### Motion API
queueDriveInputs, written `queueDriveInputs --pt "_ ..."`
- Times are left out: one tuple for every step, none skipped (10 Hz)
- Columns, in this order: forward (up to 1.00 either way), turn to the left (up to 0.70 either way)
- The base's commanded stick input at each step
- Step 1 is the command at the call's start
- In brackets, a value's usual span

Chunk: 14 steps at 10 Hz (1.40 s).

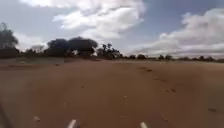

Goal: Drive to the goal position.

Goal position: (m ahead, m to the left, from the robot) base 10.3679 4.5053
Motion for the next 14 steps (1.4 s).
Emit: queueDriveInputs --pt "0.7 0.0" --pt "0.7 0.0" --pt "0.7 0.0" --pt "0.7 0.0" --pt "0.7 0.0" --pt "0.7 0.0" --pt "0.7 0.0" --pt "0.7 0.0" --pt "0.7 0.0" --pt "0.7 0.0" --pt "0.7 0.0" --pt "0.7 0.0" --pt "0.7 0.0" --pt "0.7 0.0"
